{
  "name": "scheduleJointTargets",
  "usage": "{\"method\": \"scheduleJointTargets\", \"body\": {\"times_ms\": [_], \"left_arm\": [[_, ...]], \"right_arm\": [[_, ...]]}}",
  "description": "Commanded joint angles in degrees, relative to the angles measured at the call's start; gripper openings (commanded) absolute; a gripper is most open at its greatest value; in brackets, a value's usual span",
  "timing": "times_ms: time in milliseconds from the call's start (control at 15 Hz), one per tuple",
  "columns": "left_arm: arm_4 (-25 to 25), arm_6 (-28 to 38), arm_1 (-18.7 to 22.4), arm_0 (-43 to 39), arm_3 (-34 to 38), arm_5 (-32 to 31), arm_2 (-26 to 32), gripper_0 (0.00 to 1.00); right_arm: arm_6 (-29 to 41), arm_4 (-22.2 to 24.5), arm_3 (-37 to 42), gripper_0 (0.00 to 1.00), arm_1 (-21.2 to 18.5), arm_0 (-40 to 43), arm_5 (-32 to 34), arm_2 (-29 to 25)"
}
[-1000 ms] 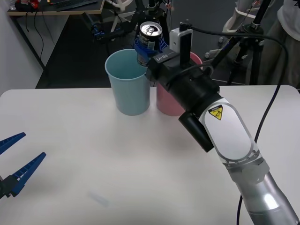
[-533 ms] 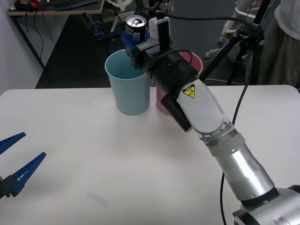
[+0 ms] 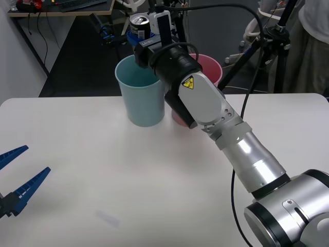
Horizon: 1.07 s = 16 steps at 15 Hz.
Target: Grasp the object on the table and drop it into the matching bin: aluminum can to the light blue bin, PET bottle to the pink bin.
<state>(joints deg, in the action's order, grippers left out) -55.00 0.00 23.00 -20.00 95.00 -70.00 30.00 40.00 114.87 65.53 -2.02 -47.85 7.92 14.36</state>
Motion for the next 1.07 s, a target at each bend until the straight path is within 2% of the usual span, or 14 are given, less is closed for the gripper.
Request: {"method": "scheduleJointTargets", "body": {"times_ms": [67,133,267,333,1067], "left_arm": [[0.0,0.0,0.0,0.0,0.0,0.0,0.0,1.00],[0.0,0.0,0.0,0.0,0.0,0.0,0.0,1.00],[0.0,0.0,0.0,0.0,0.0,0.0,0.0,1.00],[0.0,0.0,0.0,0.0,0.0,0.0,0.0,1.00],[0.0,0.0,0.0,0.0,0.0,0.0,0.0,1.00]], "right_arm": [[-0.1,0.2,-0.3,0.00,0.0,-0.2,0.0,0.1],[-0.1,0.2,-0.3,0.01,0.0,-0.2,0.0,0.2],[-0.4,-0.2,-0.3,0.94,0.0,-0.2,-0.8,0.8],[-0.5,-0.1,-0.3,1.00,0.0,-0.2,-0.9,0.8],[-1.9,-1.0,0.7,1.00,0.0,0.1,-1.3,2.3]]}}
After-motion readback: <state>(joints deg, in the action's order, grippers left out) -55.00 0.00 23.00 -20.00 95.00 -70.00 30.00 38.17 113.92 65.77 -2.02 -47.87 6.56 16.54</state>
